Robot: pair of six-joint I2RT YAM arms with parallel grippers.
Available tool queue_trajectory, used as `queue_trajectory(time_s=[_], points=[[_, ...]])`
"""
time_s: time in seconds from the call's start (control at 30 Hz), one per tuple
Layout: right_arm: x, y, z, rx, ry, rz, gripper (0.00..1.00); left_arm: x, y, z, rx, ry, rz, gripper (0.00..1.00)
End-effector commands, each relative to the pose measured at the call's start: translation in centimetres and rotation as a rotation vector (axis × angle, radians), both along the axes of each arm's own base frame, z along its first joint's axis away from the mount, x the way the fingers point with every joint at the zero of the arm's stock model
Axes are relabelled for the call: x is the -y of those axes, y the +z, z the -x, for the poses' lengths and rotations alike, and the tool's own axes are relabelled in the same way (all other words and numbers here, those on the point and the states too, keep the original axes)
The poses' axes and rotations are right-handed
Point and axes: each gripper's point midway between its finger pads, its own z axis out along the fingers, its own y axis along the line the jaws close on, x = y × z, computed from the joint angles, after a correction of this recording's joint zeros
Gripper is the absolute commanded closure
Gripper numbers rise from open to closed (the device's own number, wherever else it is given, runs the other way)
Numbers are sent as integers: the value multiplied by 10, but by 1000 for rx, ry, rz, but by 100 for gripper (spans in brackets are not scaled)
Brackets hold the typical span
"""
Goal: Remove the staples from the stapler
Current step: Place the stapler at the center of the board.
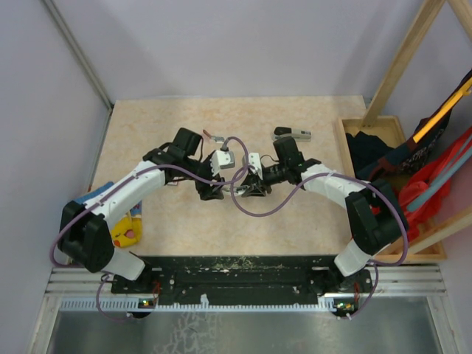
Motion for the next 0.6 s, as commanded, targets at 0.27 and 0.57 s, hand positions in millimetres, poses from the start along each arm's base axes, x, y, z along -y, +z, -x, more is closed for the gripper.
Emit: queue_trajectory(time_s=[0.27,0.57], points=[[-8,36,-5,67,30,-90,100,4,-2,-2,-17,-16,14,59],[-8,36,-8,64,15,-89,94,7,6,5,-21,-58,50,96]])
